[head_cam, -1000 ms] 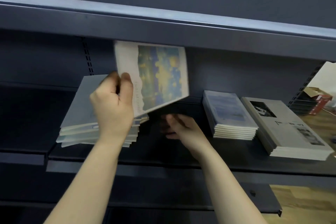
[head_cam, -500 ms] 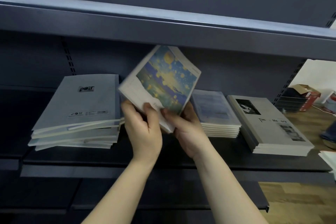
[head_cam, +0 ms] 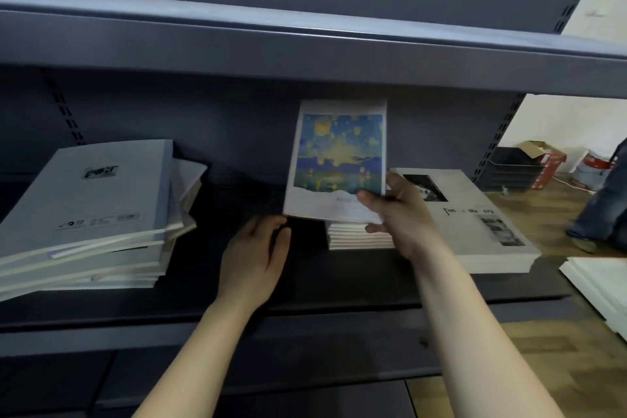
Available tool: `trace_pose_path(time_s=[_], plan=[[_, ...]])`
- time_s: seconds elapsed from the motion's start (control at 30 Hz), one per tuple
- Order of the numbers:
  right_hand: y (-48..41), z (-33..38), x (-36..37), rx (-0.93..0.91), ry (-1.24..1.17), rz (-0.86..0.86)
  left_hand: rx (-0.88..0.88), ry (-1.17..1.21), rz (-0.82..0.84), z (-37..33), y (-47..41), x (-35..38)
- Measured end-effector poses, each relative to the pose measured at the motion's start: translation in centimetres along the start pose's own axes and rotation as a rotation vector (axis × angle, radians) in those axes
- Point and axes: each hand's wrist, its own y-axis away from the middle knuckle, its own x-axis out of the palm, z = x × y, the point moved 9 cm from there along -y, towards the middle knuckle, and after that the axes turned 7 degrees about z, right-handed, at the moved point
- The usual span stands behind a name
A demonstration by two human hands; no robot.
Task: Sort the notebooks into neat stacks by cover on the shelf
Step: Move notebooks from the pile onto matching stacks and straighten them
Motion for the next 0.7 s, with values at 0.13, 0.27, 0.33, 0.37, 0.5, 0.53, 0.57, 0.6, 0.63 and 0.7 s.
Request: trace_pose_path(time_s=[0.13,0.27,0.33,0.37,0.5,0.53,0.57,0.6,0.63,0.7], plan=[[-1.1,-0.9,-4.3,0.046,0.092,-0.078,-0.097,-0.216,0.142,1.5,-0.7,2.7],[-2.1,-2.5,-6.6,0.089,0.186,-0.128,-0.163,-0.298,0.208,2.7,-0.6,4.4],[-2.5,-3.3,-7.1,0.087,0.286,-0.125,-0.167,-0.343,0.205,2.7,-0.6,5.0],[-2.6,-3.6,-7.2,0.084,0.34,-0.126,-0.17,-0.357,0.204,2.6,-0.6,5.2],[-2.7,-3.6,-7.5,0.008,0.576,-0.171,-0.187,-0.376,0.206,2.5,-0.8,5.8],[-2.6,-3.2,-7.3,-0.036,0.641,-0.177,-0.191,-0.379,0.202,2.5,-0.8,5.7],[-2.5,-2.7,-7.3,-0.08,0.687,-0.184,-0.194,-0.38,0.198,2.6,-0.9,5.7],[-2.4,-2.3,-7.2,-0.115,0.711,-0.187,-0.198,-0.38,0.193,2.6,-0.9,5.7],[-2.5,-2.1,-7.3,-0.122,0.721,-0.185,-0.202,-0.378,0.191,2.7,-0.9,5.7],[-2.8,-2.2,-7.5,-0.087,0.773,-0.166,-0.213,-0.376,0.192,2.8,-1.0,5.8]])
